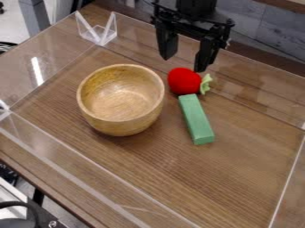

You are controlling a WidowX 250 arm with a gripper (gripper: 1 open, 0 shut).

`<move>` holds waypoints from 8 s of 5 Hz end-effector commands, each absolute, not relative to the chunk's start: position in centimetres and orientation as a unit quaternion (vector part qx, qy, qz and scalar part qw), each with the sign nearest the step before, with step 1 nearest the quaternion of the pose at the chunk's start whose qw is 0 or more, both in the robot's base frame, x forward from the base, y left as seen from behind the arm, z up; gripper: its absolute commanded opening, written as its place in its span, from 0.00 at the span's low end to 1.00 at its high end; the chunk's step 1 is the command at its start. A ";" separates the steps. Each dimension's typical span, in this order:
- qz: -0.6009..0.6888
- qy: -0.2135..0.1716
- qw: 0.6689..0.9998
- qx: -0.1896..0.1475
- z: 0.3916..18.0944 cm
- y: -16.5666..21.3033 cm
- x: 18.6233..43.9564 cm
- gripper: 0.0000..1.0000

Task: Put the green stick in the brown bowl

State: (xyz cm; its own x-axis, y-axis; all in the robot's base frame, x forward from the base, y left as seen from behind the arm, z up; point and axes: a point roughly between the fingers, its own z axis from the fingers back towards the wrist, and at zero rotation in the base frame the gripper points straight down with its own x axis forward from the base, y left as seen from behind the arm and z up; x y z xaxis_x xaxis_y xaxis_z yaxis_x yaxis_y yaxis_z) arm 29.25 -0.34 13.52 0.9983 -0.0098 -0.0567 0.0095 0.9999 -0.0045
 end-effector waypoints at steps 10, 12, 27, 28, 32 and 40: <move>0.376 0.005 0.925 -0.054 5.7 -2.7 26.5 0.00; 0.421 -0.018 0.906 -0.043 4.7 -3.1 26.8 0.00; 0.431 0.004 0.902 -0.041 14.6 0.2 26.8 0.00; 0.434 0.007 0.900 -0.040 14.3 1.4 26.2 0.00; 0.484 0.008 0.874 -0.040 13.8 -0.2 26.3 0.00; 0.474 0.021 0.880 -0.034 14.2 -0.2 25.9 0.00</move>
